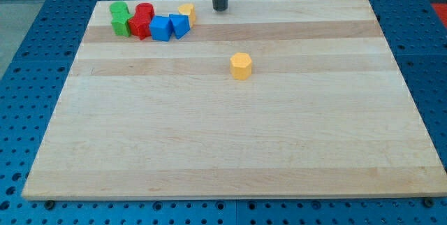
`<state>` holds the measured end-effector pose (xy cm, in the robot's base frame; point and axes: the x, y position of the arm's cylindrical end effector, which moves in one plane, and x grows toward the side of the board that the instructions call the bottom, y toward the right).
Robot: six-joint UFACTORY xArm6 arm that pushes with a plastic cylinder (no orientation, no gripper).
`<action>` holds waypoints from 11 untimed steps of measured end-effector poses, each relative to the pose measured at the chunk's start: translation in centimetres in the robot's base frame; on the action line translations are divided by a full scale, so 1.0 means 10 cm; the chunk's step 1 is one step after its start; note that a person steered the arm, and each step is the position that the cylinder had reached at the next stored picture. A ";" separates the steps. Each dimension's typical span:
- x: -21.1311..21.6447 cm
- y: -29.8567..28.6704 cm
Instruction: Push the green circle towards the yellow hexagon
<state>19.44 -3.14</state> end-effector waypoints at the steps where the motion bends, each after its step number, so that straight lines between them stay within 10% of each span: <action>1: -0.02 -0.14; 11: 0.17 -2.70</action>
<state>21.16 -30.11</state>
